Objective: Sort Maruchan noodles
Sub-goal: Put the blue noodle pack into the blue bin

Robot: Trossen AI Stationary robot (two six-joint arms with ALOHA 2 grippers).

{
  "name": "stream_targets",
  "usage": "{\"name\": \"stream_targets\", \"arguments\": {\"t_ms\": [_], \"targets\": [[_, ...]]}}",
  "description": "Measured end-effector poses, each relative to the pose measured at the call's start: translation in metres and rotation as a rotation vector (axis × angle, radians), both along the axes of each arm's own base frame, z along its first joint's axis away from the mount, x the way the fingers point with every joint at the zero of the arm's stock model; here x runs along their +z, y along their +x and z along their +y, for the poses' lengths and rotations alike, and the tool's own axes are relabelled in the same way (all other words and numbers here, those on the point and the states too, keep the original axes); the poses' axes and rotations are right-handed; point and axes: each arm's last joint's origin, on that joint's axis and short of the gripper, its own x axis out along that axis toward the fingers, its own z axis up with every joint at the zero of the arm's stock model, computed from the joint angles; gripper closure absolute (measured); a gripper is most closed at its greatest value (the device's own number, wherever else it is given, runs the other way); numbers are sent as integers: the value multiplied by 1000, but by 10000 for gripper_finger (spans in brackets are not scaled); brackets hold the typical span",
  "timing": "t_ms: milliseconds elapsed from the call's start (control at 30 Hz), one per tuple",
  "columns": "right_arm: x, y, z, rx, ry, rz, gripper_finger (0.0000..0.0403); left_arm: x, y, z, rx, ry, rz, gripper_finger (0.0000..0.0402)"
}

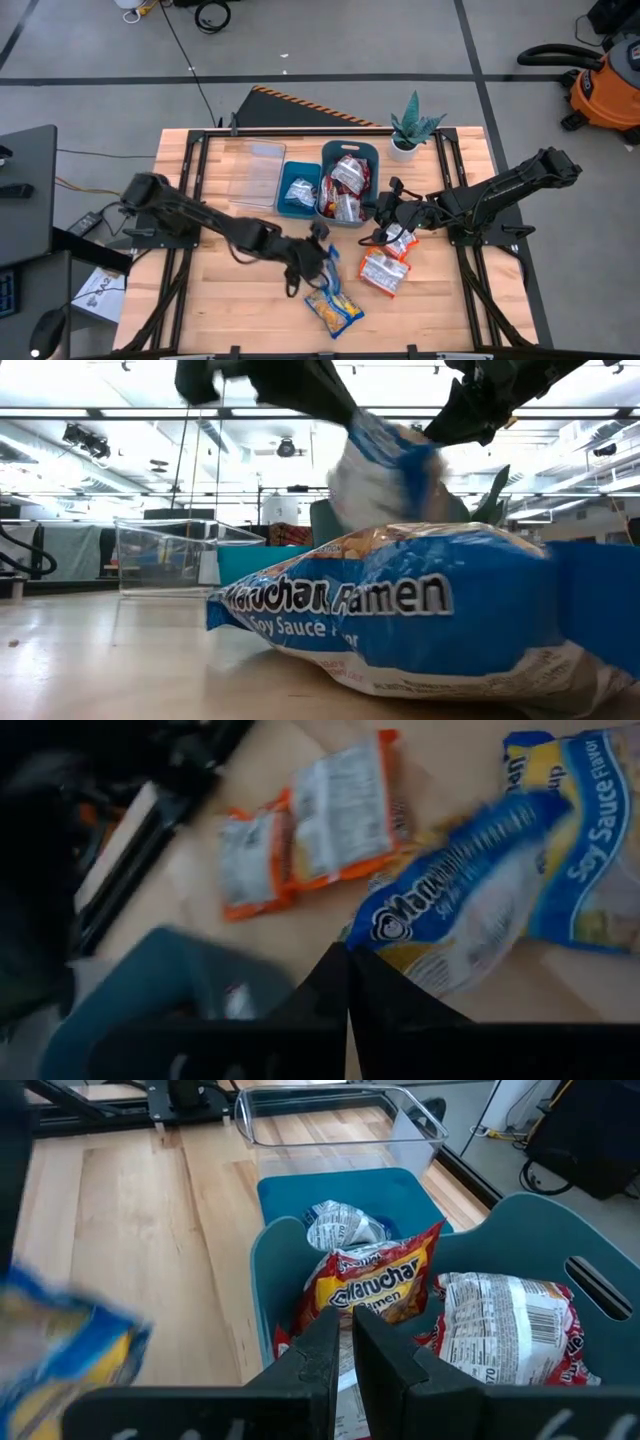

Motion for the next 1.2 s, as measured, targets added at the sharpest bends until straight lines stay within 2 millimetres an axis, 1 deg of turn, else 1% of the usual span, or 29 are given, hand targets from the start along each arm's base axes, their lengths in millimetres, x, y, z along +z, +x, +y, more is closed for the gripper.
{"name": "stream_targets", "arguments": {"t_ms": [167, 267, 400, 467, 567, 633, 767, 867, 933, 1000, 1067, 1200], "targets": [[0, 0, 0, 0, -2, 0, 364, 38, -21, 19, 57, -14, -56, 396], [1, 0, 0, -1, 1, -8, 364, 56, -35, 32, 119, 9, -83, 396], [2, 1, 0, -1, 7, -22, 364, 75, -53, 52, 194, 46, -88, 396], [2, 1, 1, 1, 6, -24, 364, 85, -60, 62, 219, 66, -119, 396], [3, 2, 1, 7, -4, -32, 364, 99, -69, 81, 268, 79, -159, 396], [4, 2, 1, 9, -6, -37, 364, 103, -71, 99, 329, 81, -176, 396], [6, 3, 1, 11, 1, -61, 364, 103, -71, 136, 457, 48, -174, 397], [6, 3, 2, 18, -1, -64, 364, 98, -70, 167, 556, 18, -157, 397], [6, 3, 2, 19, -3, -66, 364, 93, -68, 188, 636, 8, -148, 397], [7, 4, 2, 24, -11, -68, 364, 87, -71, 208, 702, -23, -118, 397], [7, 4, 2, 27, -12, -71, 364, 81, -72, 226, 737, -94, -113, 397], [8, 4, 3, 29, -12, -78, 364, 63, -68, 253, 774, -230, -68, 397]]}}
